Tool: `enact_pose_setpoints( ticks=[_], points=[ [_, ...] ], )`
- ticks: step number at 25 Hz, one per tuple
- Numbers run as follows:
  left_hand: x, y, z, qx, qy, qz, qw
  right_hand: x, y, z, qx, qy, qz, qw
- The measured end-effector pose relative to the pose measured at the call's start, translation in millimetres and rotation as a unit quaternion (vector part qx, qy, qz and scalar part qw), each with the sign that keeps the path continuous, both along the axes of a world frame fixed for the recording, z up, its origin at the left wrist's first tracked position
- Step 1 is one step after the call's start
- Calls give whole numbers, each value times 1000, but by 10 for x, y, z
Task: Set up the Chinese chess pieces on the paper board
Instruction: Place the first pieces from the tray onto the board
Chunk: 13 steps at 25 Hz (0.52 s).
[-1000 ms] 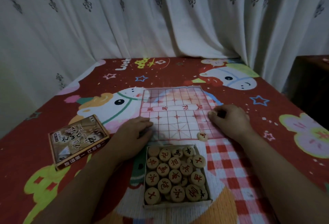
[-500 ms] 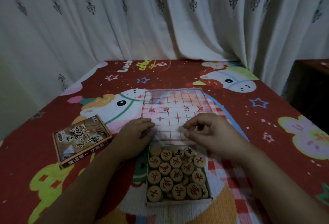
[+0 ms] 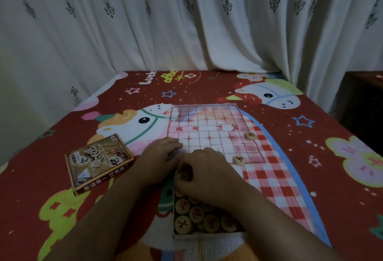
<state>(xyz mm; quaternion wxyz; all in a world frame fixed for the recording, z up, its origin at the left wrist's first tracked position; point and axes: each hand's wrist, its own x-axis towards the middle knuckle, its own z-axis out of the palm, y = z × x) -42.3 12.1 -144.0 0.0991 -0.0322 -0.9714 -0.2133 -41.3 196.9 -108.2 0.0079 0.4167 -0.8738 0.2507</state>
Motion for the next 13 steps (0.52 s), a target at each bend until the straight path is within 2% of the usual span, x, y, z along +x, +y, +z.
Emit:
enact_pose_setpoints(
  ticks=[2, 7, 10, 13],
  points=[
    [-4, -4, -4, 1, -3, 2, 1000, 38, -49, -14, -2, -8, -20, 1000],
    [9, 9, 7, 2, -3, 8, 1000, 133, -125, -21, 23, 36, -62, 997],
    [17, 23, 42, 9, -14, -13, 1000, 120, -65, 13, -40, 20, -34, 998],
    [12, -9, 38, 27, -21, -25, 999, -55, 78, 70, -113, -54, -39, 991]
  ],
)
